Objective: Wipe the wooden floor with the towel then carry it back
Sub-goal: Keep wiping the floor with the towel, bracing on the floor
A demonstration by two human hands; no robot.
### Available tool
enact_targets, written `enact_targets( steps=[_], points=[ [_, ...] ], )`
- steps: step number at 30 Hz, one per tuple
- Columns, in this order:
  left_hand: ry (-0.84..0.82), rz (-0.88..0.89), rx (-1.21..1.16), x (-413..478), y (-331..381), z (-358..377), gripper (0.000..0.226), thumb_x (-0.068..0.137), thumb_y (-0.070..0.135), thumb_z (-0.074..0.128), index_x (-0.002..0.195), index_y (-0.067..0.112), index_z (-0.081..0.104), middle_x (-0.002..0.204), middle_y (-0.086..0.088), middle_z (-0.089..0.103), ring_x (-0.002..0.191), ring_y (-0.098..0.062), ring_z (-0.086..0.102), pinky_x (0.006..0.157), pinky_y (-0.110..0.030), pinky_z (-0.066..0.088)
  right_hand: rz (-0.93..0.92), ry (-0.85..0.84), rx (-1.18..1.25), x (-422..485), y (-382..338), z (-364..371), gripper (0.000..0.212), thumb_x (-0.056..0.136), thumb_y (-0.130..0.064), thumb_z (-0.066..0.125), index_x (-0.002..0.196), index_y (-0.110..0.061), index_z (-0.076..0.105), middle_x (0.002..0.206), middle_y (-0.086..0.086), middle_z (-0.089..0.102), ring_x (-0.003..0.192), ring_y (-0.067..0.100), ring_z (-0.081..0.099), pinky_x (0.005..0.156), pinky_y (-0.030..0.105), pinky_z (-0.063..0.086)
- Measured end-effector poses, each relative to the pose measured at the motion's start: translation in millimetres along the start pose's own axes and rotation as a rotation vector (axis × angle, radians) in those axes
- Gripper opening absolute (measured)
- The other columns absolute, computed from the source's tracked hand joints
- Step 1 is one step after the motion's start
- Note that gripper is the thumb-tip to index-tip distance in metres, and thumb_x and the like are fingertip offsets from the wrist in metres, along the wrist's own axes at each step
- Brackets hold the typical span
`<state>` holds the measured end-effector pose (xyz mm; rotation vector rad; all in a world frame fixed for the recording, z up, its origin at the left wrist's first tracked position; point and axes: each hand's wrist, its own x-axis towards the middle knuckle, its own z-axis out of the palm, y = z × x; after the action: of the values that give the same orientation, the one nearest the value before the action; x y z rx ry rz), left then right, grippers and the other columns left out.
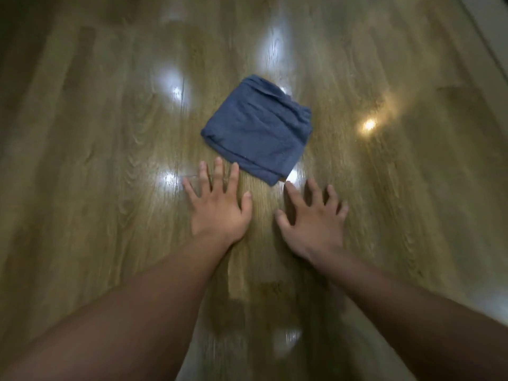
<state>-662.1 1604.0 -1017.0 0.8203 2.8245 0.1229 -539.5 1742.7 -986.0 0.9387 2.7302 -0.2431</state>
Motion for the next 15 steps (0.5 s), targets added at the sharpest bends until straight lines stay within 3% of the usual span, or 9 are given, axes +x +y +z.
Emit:
enact_targets(
  steps=[2,3,5,7,9,10,13,15],
  points=[
    [0.022,-0.013,0.025,4.1,0.9,2.1,0.070,0.094,0.058,0.005,0.157,0.029,-0.001,0.167,-0.006,-0.001,0.152,-0.033,-0.011,0.115,-0.066,-0.007,-0.113,0.155,0.013,31.4,2.5,-29.4,0.062,0.087,-0.065,0.035,0.143,-0.038,0.037,0.153,0.006,0.038,0.136,0.039,0.035,0.108,0.060,0.032],
    [0.024,-0.015,0.031,1.6,0.6,3.5,0.070,0.094,0.058,0.004,0.157,0.029,-0.001,0.167,-0.006,-0.002,0.152,-0.033,-0.012,0.114,-0.067,-0.006,-0.163,0.253,0.046,53.5,-4.5,-44.3,0.064,0.085,-0.066,0.038,0.142,-0.035,0.039,0.151,0.007,0.040,0.134,0.039,0.038,0.106,0.058,0.035],
    [0.015,-0.013,0.038,-1.1,0.1,5.7,0.069,0.094,0.057,0.003,0.157,0.030,-0.004,0.167,-0.006,-0.005,0.151,-0.034,-0.016,0.114,-0.067,-0.005,-0.253,0.320,0.051,108.2,-34.3,-70.2,0.079,0.080,-0.075,0.038,0.149,-0.037,0.029,0.162,0.009,0.023,0.145,0.045,0.022,0.112,0.064,0.023],
    [-0.007,-0.008,0.024,0.7,0.3,1.3,0.069,0.093,0.057,0.002,0.156,0.030,-0.006,0.167,-0.006,-0.007,0.150,-0.034,-0.018,0.113,-0.067,-0.007,-0.329,0.124,-0.019,154.8,-70.6,-76.4,0.093,0.075,-0.087,0.038,0.154,-0.045,0.012,0.168,0.005,-0.001,0.149,0.049,-0.004,0.113,0.074,0.003],
    [-0.026,-0.005,0.017,1.7,-0.3,-1.2,0.070,0.092,0.057,0.002,0.156,0.030,-0.007,0.167,-0.005,-0.008,0.150,-0.034,-0.019,0.114,-0.066,-0.009,-0.361,-0.128,-0.087,177.3,-87.7,-67.0,0.102,0.070,-0.095,0.041,0.153,-0.053,-0.001,0.167,0.000,-0.017,0.147,0.048,-0.021,0.108,0.078,-0.008],
    [-0.030,0.001,0.020,2.0,-1.2,-0.7,0.071,0.092,0.057,0.002,0.156,0.029,-0.007,0.167,-0.005,-0.008,0.150,-0.035,-0.019,0.114,-0.066,-0.010,-0.366,-0.177,-0.102,185.2,-85.8,-60.1,0.105,0.066,-0.098,0.039,0.152,-0.056,-0.005,0.166,-0.001,-0.021,0.146,0.047,-0.025,0.107,0.079,-0.011],
    [-0.021,0.023,0.032,3.9,-6.0,-0.1,0.072,0.092,0.058,0.001,0.157,0.028,-0.007,0.166,-0.006,-0.009,0.149,-0.036,-0.020,0.114,-0.065,-0.011,-0.349,-0.134,-0.060,199.9,-68.7,-47.4,0.097,0.064,-0.101,0.025,0.148,-0.061,-0.004,0.167,-0.004,-0.017,0.148,0.043,-0.023,0.108,0.077,-0.012],
    [-0.023,0.036,0.033,4.4,-5.5,-1.0,0.072,0.092,0.058,0.003,0.157,0.028,-0.004,0.166,-0.007,-0.008,0.150,-0.036,-0.018,0.115,-0.066,-0.010,-0.251,-0.085,0.001,205.7,-49.5,-52.2,0.085,0.073,-0.094,0.022,0.149,-0.060,0.000,0.168,-0.005,-0.011,0.150,0.042,-0.019,0.110,0.075,-0.011]
  ],
)
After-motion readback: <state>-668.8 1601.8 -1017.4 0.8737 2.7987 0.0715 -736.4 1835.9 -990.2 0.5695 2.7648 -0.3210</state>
